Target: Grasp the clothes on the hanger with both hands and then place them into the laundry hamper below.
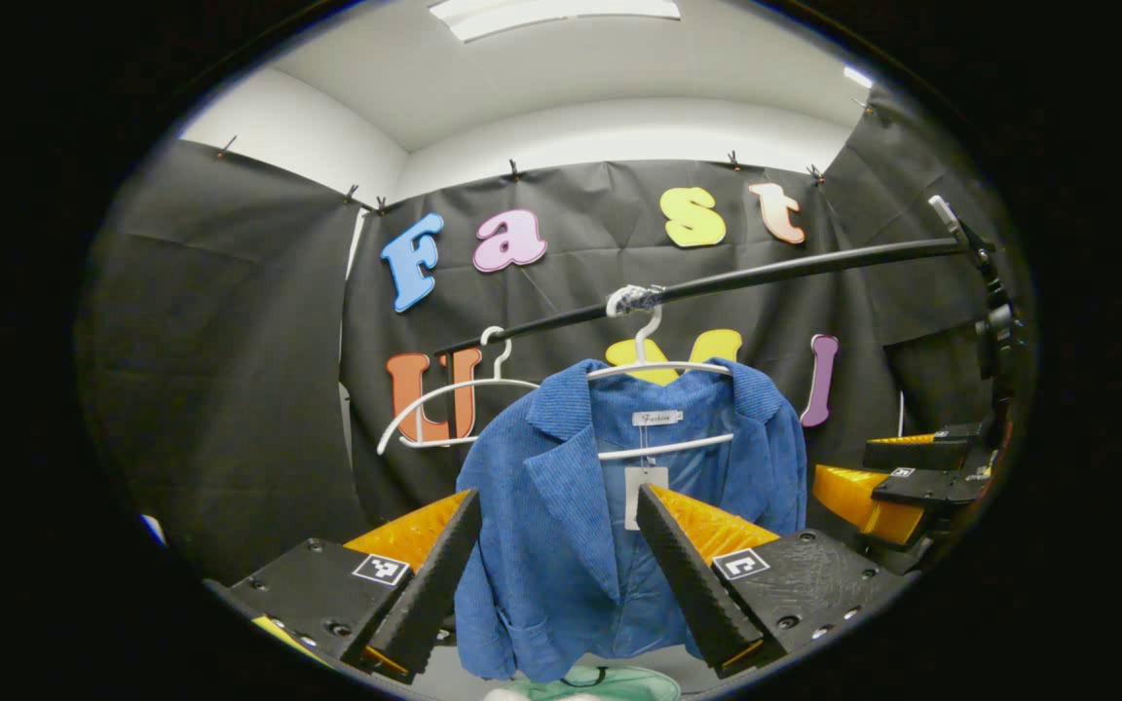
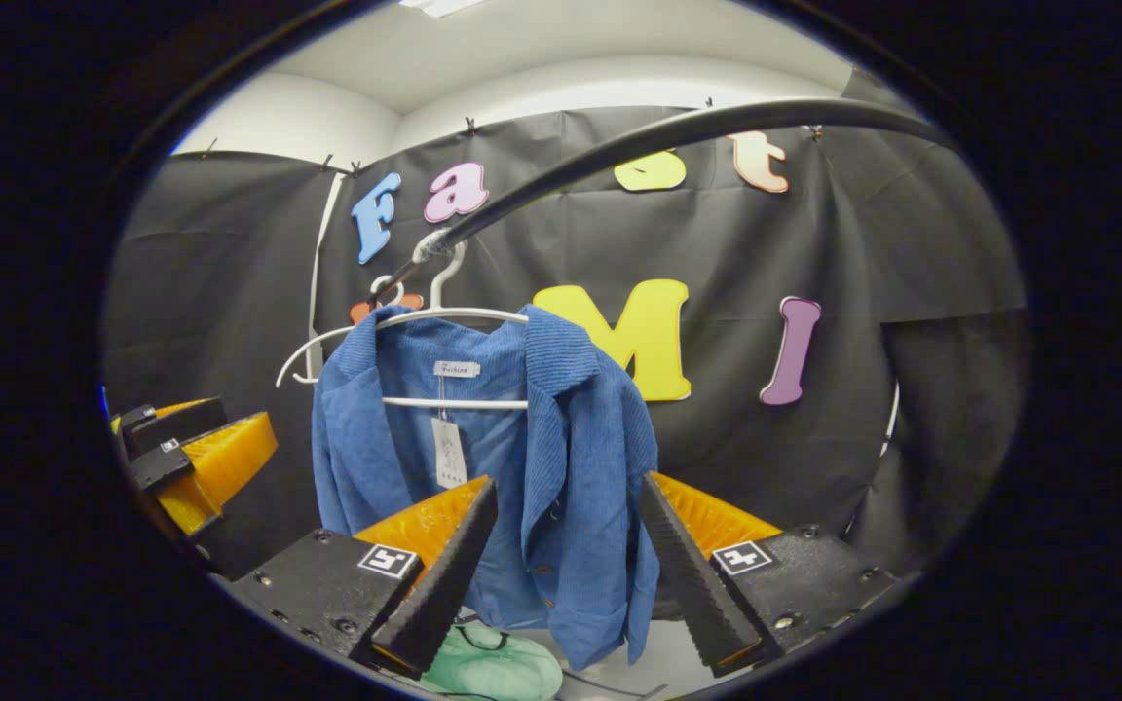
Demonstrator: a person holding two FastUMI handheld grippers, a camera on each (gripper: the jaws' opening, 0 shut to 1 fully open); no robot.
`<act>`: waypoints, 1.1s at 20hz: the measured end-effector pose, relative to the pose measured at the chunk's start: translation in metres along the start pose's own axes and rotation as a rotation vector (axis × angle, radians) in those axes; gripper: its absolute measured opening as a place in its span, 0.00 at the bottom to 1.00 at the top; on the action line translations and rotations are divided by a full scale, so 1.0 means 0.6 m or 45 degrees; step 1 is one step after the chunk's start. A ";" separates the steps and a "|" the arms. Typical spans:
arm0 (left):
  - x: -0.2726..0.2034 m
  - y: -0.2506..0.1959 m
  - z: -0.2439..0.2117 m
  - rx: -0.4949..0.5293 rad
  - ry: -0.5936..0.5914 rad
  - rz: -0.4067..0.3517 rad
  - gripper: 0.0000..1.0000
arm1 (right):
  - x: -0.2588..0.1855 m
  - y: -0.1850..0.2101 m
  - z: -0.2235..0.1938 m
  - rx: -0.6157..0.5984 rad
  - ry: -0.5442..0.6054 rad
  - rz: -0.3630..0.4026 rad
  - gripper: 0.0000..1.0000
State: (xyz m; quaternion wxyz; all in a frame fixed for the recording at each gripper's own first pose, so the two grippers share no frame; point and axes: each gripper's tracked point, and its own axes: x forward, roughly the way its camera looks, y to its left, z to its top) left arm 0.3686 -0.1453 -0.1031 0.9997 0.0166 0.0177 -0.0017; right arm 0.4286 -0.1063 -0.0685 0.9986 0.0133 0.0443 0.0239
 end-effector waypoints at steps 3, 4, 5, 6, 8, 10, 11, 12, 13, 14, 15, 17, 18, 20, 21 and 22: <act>0.055 -0.003 -0.016 0.017 0.020 0.018 0.98 | 0.057 0.004 0.005 0.002 -0.003 0.015 0.94; 0.073 -0.003 -0.021 0.024 0.027 0.022 0.98 | 0.074 0.006 0.000 0.006 0.003 0.022 0.92; 0.090 -0.002 -0.026 0.033 0.027 0.030 0.97 | 0.088 0.009 -0.003 0.011 0.010 0.027 0.92; 0.105 0.001 -0.033 0.037 0.034 0.036 0.98 | 0.104 0.009 -0.008 0.012 0.011 0.026 0.92; 0.132 0.002 -0.053 0.028 0.065 0.043 0.98 | 0.133 0.012 -0.012 0.000 0.009 0.017 0.94; 0.155 0.012 -0.073 0.004 0.091 0.066 0.98 | 0.155 0.016 -0.016 0.013 0.015 0.013 0.92; 0.165 0.013 -0.084 -0.009 0.108 0.069 0.98 | 0.167 0.017 -0.016 0.036 0.013 0.011 0.89; 0.174 0.013 -0.091 -0.016 0.114 0.075 0.97 | 0.177 0.017 -0.020 0.054 0.020 0.009 0.88; 0.184 0.013 -0.096 -0.019 0.125 0.078 0.94 | 0.185 0.016 -0.024 0.061 0.028 0.013 0.86; 0.191 0.013 -0.099 -0.020 0.129 0.079 0.91 | 0.190 0.012 -0.028 0.065 0.038 0.010 0.85; 0.197 0.011 -0.097 -0.019 0.123 0.074 0.88 | 0.194 0.009 -0.027 0.076 0.037 0.012 0.80; 0.203 0.009 -0.096 0.005 0.116 0.068 0.82 | 0.202 0.003 -0.028 0.109 0.033 0.023 0.70; 0.205 0.009 -0.097 0.013 0.119 0.065 0.80 | 0.200 0.004 -0.028 0.123 0.034 0.034 0.66; 0.209 0.009 -0.098 0.010 0.125 0.064 0.62 | 0.204 0.001 -0.031 0.164 0.035 0.061 0.52; 0.208 0.013 -0.101 0.004 0.133 0.069 0.52 | 0.205 -0.001 -0.030 0.184 0.029 0.061 0.40; 0.208 0.016 -0.102 -0.001 0.136 0.072 0.42 | 0.203 -0.007 -0.029 0.200 0.022 0.048 0.33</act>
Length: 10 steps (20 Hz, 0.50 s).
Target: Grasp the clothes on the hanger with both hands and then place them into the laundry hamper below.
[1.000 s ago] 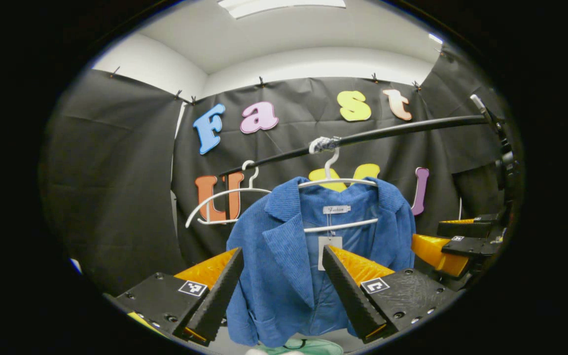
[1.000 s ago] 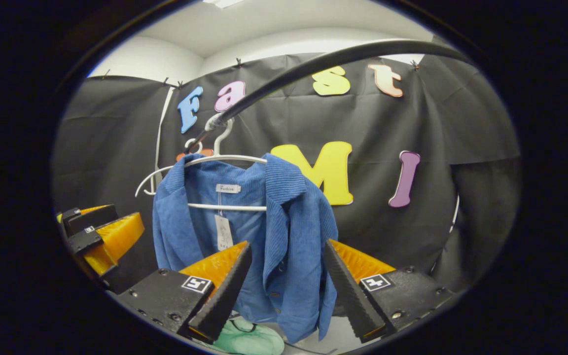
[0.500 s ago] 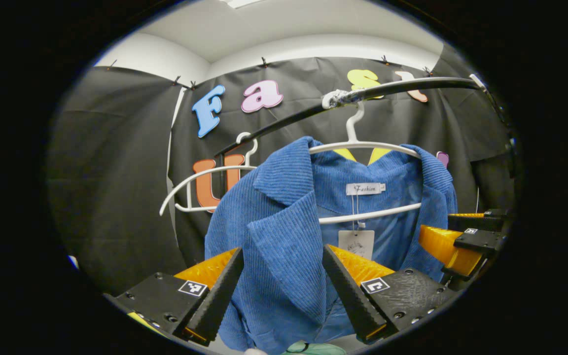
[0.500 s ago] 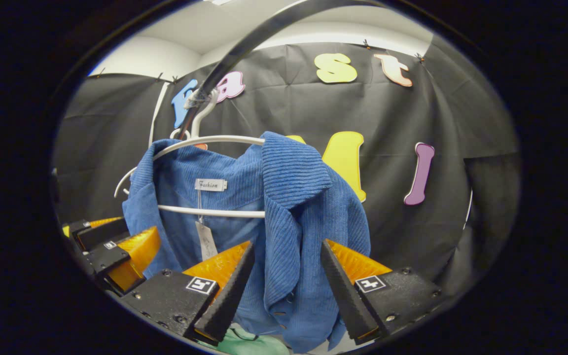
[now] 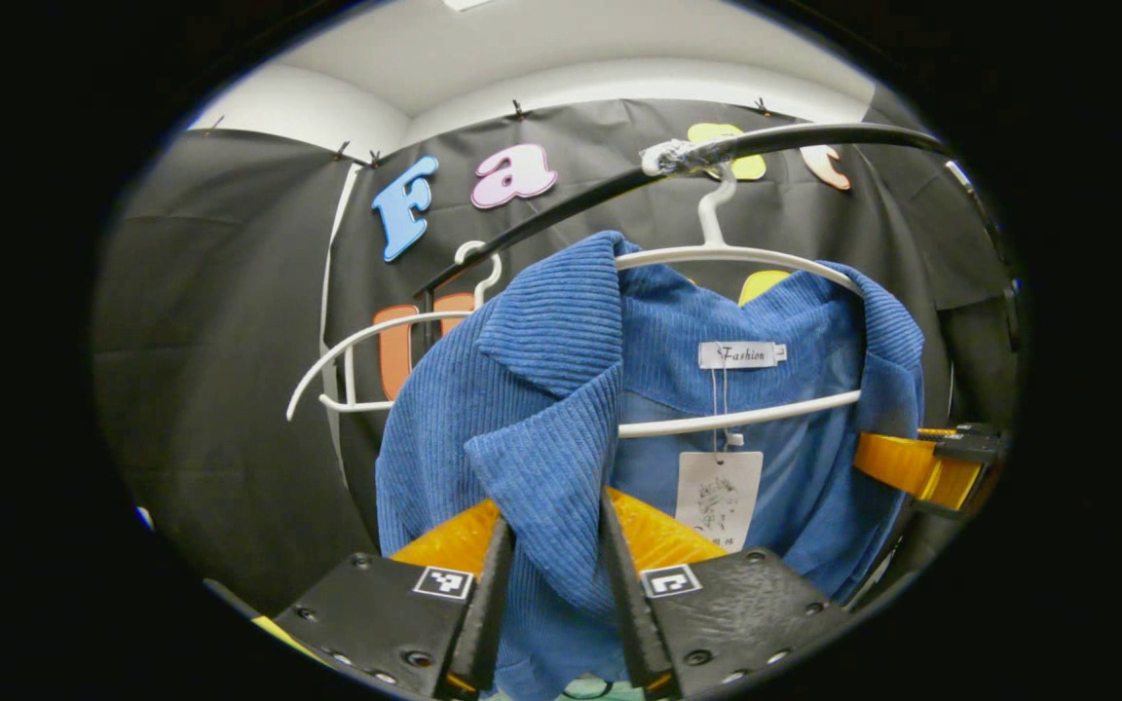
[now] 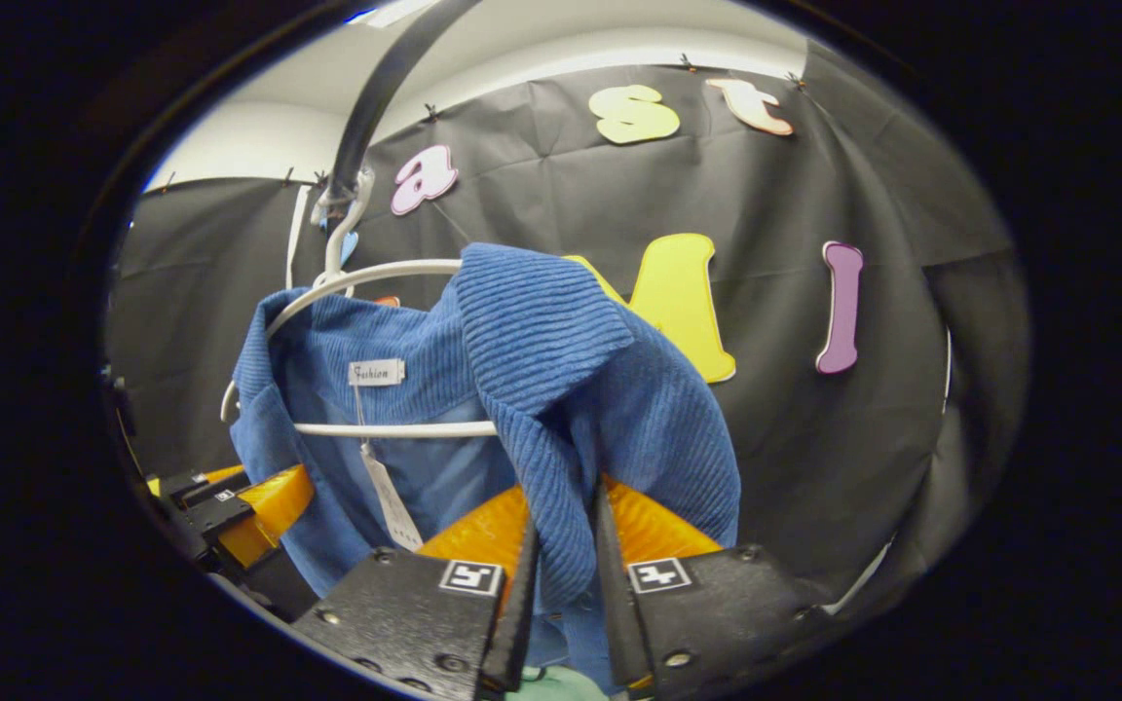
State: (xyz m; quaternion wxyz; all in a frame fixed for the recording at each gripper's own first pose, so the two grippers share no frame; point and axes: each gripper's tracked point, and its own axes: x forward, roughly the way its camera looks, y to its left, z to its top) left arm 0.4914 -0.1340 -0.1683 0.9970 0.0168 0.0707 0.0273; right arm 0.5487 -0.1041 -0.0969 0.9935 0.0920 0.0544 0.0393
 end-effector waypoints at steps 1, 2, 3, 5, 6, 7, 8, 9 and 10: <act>0.002 0.007 -0.001 0.002 0.003 0.009 0.31 | -0.001 -0.001 0.002 0.012 -0.004 0.006 0.21; 0.000 0.013 -0.001 0.014 0.006 0.017 0.21 | -0.005 0.003 -0.003 0.010 0.004 0.032 0.15; 0.002 0.015 0.000 0.023 0.006 0.020 0.11 | -0.007 0.006 -0.004 0.006 0.004 0.049 0.12; -0.011 0.014 0.005 0.038 0.010 0.015 0.08 | -0.012 0.004 -0.001 0.001 -0.005 0.066 0.09; -0.008 0.014 0.003 0.035 0.011 -0.001 0.04 | -0.014 0.000 0.002 0.008 -0.013 0.070 0.09; -0.010 0.013 0.002 0.026 0.015 -0.021 0.01 | -0.018 -0.001 0.003 0.017 -0.019 0.080 0.07; -0.014 0.010 0.001 0.021 0.017 -0.044 0.01 | -0.021 0.003 0.003 0.030 -0.021 0.101 0.06; -0.019 0.012 0.003 0.024 0.018 -0.052 0.01 | -0.022 0.007 0.005 0.053 -0.022 0.130 0.05; -0.021 0.009 0.004 0.019 0.012 -0.091 0.00 | -0.025 0.009 0.006 0.080 -0.027 0.165 0.04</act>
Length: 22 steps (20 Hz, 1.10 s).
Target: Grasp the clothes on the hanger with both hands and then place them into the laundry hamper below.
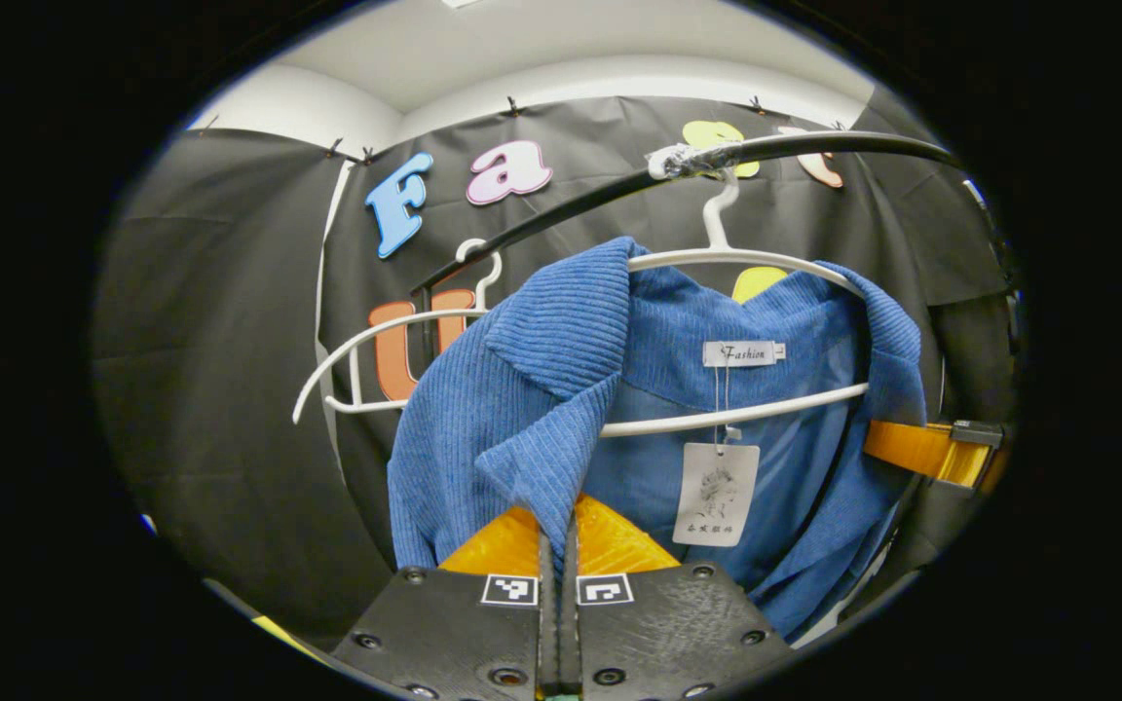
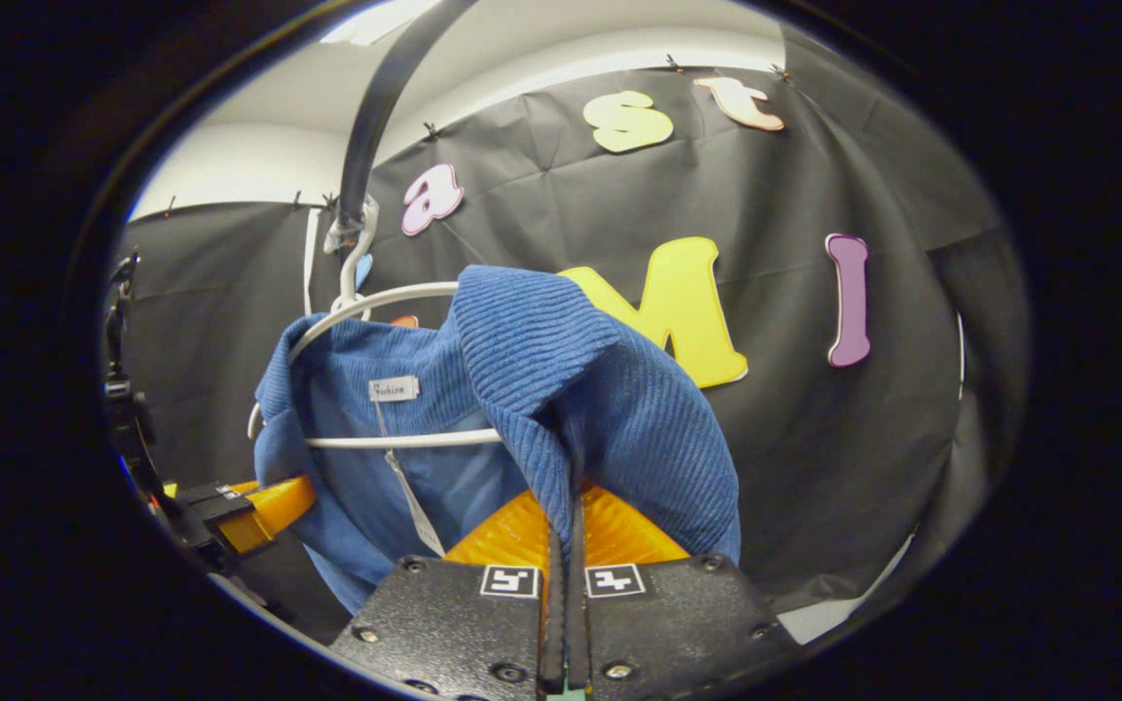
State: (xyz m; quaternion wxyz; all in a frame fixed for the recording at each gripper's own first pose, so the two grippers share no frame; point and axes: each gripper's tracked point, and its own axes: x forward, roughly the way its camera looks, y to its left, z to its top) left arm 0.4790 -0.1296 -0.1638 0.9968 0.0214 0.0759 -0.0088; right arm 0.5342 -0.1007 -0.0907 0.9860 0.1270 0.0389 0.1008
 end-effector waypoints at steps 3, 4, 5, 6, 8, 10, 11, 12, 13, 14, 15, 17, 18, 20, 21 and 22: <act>-0.015 0.000 0.010 0.001 -0.021 -0.045 0.01 | -0.005 0.010 0.003 0.047 0.000 0.149 0.04; -0.019 0.004 0.012 -0.003 -0.028 -0.056 0.01 | -0.009 0.012 0.004 0.086 0.004 0.198 0.04; -0.020 0.013 0.017 -0.009 -0.036 -0.051 0.01 | -0.013 0.015 0.006 0.146 0.006 0.253 0.04; -0.020 0.021 0.020 -0.021 -0.037 -0.048 0.01 | -0.017 0.018 0.006 0.208 0.013 0.308 0.04; -0.023 0.037 0.033 -0.052 -0.054 -0.039 0.00 | -0.027 0.019 0.011 0.314 0.016 0.395 0.05; -0.026 0.055 0.051 -0.087 -0.078 -0.024 0.01 | -0.038 0.026 0.027 0.392 0.005 0.463 0.04; -0.026 0.068 0.059 -0.104 -0.087 -0.010 0.04 | -0.038 0.024 0.034 0.405 -0.007 0.476 0.04; -0.026 0.080 0.069 -0.119 -0.095 0.003 0.00 | -0.042 0.026 0.037 0.407 -0.009 0.491 0.04; -0.023 0.091 0.081 -0.139 -0.107 0.018 0.00 | -0.042 0.026 0.046 0.415 -0.020 0.499 0.04; -0.021 0.099 0.091 -0.165 -0.116 0.029 0.00 | -0.046 0.032 0.054 0.426 -0.025 0.523 0.04; -0.018 0.108 0.100 -0.183 -0.126 0.039 0.04 | -0.047 0.031 0.062 0.437 -0.039 0.528 0.04; -0.012 0.125 0.113 -0.179 -0.138 0.058 0.01 | -0.047 0.023 0.076 0.485 -0.057 0.532 0.04; -0.010 0.129 0.124 -0.175 -0.153 0.060 0.01 | -0.047 0.016 0.084 0.513 -0.070 0.534 0.04; -0.004 0.144 0.147 -0.180 -0.176 0.068 0.04 | -0.047 0.000 0.098 0.556 -0.081 0.521 0.04; 0.000 0.153 0.158 -0.193 -0.187 0.068 0.00 | -0.046 -0.011 0.103 0.563 -0.078 0.501 0.04; 0.006 0.160 0.164 -0.213 -0.188 0.064 0.00 | -0.044 -0.019 0.114 0.576 -0.091 0.491 0.04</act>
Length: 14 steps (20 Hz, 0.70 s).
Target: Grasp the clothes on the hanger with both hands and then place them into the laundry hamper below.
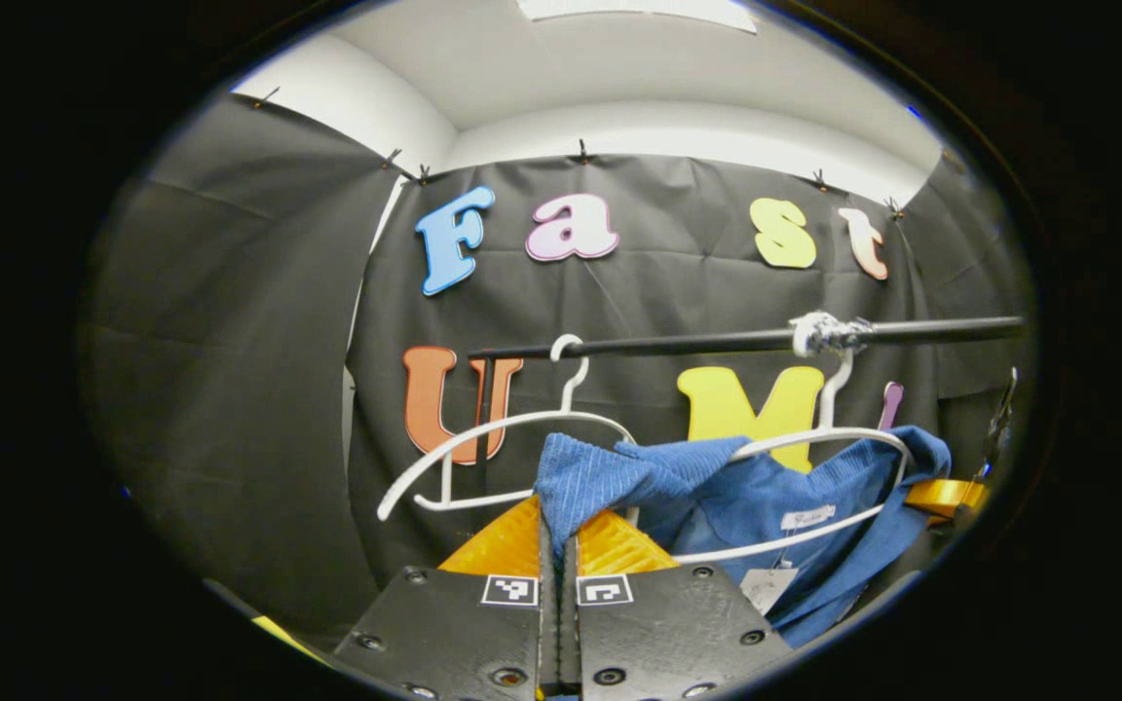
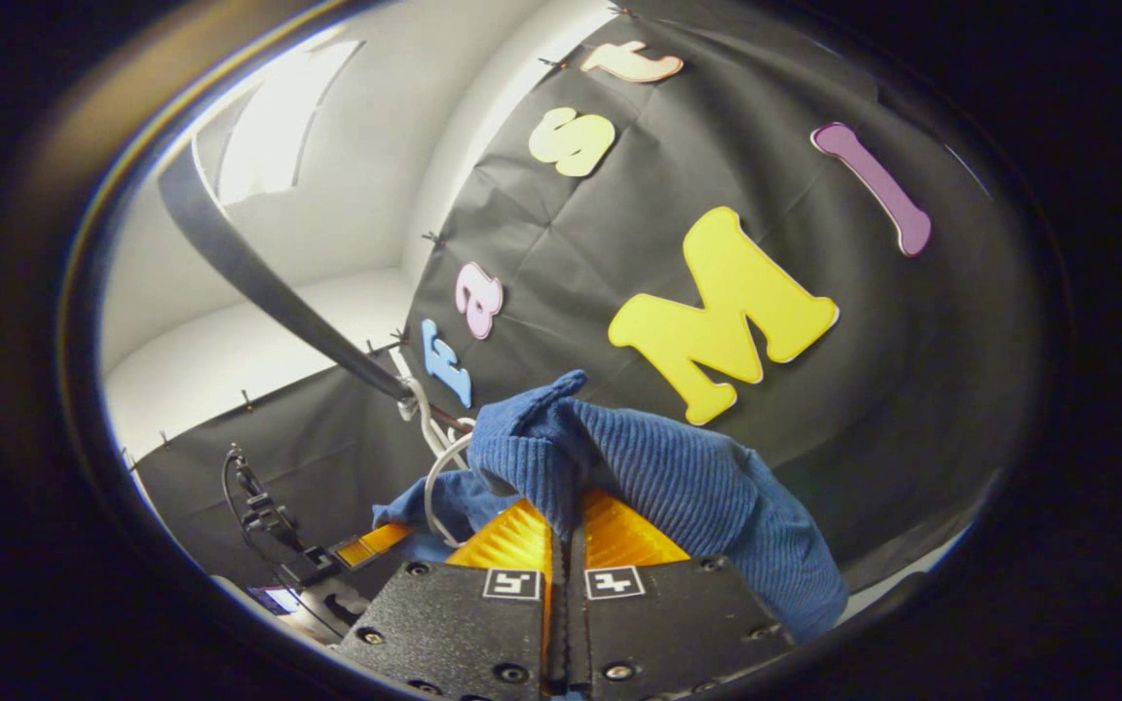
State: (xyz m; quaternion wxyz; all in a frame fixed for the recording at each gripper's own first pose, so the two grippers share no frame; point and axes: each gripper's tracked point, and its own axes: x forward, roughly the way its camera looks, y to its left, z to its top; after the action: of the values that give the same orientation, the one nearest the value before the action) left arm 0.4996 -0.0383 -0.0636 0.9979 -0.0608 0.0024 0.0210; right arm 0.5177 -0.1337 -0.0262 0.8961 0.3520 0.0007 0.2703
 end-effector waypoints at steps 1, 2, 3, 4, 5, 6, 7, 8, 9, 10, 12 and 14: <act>0.008 0.008 0.006 -0.017 -0.003 -0.001 0.00 | -0.004 -0.005 0.015 0.016 -0.020 -0.008 0.04; 0.014 0.015 0.007 -0.036 0.005 -0.003 0.04 | -0.007 -0.013 0.027 0.028 -0.034 -0.029 0.04; 0.021 0.027 0.006 -0.054 0.013 0.002 0.01 | -0.008 -0.023 0.035 0.037 -0.047 -0.055 0.04; 0.025 0.036 0.001 -0.081 0.030 0.001 0.00 | -0.011 -0.029 0.037 0.045 -0.057 -0.075 0.03; 0.030 0.044 -0.005 -0.105 0.043 0.002 0.01 | -0.015 -0.036 0.043 0.048 -0.066 -0.089 0.03; 0.035 0.052 -0.015 -0.134 0.058 0.001 0.00 | -0.019 -0.041 0.047 0.044 -0.071 -0.099 0.03; 0.038 0.058 -0.024 -0.162 0.076 0.003 0.01 | -0.020 -0.045 0.052 0.039 -0.079 -0.108 0.03; 0.042 0.058 -0.035 -0.185 0.097 -0.007 0.01 | -0.016 -0.051 0.051 0.031 -0.075 -0.124 0.04; 0.043 0.060 -0.047 -0.199 0.123 -0.010 0.01 | -0.014 -0.059 0.054 0.034 -0.078 -0.137 0.04; 0.046 0.062 -0.059 -0.215 0.143 -0.021 0.01 | -0.015 -0.062 0.052 0.053 -0.080 -0.142 0.04; 0.046 0.063 -0.081 -0.257 0.187 -0.037 0.01 | -0.016 -0.078 0.055 0.119 -0.095 -0.163 0.04; 0.046 0.064 -0.100 -0.271 0.212 -0.051 0.01 | -0.014 -0.094 0.048 0.168 -0.088 -0.182 0.04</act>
State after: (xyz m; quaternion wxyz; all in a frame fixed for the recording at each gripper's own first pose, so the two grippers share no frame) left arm 0.5251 -0.0064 -0.1277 0.9824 -0.1678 0.0816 -0.0040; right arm 0.5434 -0.1899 -0.0418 0.8874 0.4184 0.0127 0.1930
